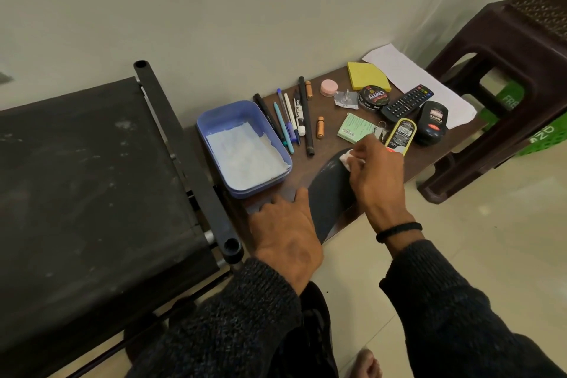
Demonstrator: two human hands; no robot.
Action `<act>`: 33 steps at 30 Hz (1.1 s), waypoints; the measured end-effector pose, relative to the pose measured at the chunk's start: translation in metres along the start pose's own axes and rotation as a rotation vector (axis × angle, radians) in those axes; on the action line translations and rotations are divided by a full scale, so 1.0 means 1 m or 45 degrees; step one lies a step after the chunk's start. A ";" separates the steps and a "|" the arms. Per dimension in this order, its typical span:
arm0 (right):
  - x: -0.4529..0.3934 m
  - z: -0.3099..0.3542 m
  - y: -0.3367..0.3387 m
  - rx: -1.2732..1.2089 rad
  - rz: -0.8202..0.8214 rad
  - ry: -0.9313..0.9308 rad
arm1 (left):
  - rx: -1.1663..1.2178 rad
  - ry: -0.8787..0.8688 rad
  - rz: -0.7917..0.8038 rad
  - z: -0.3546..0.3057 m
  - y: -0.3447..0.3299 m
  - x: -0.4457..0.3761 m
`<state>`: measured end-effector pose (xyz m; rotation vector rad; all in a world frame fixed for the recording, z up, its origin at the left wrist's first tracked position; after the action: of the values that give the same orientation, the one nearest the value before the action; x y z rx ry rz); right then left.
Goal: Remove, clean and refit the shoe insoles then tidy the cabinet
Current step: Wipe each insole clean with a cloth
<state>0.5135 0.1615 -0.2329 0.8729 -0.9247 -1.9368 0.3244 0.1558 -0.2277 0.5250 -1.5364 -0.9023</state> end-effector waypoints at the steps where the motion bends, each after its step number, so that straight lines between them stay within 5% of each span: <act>1: 0.000 0.004 -0.003 -0.017 0.040 0.021 | 0.004 0.004 0.010 -0.001 0.001 -0.001; 8: 0.012 0.050 -0.024 -0.046 0.411 0.361 | -0.001 0.004 0.007 -0.004 0.002 -0.002; 22: -0.002 -0.011 0.003 -0.040 0.060 0.013 | 0.007 -0.020 0.053 -0.004 0.002 -0.001; 33: 0.034 0.050 -0.008 0.037 0.623 0.323 | 0.072 0.066 0.092 0.006 0.007 -0.006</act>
<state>0.4551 0.1497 -0.2231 0.7967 -0.9135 -1.3649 0.3212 0.1658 -0.2255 0.5260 -1.5272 -0.7861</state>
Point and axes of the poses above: each hand's wrist, its own x-axis away from the middle knuckle, its own y-axis out of the back of the hand, z = x × y, the point moved 6 cm from there along -x, towards the middle knuckle, and after that the axes turned 12 degrees about y, right-handed, at the moved point
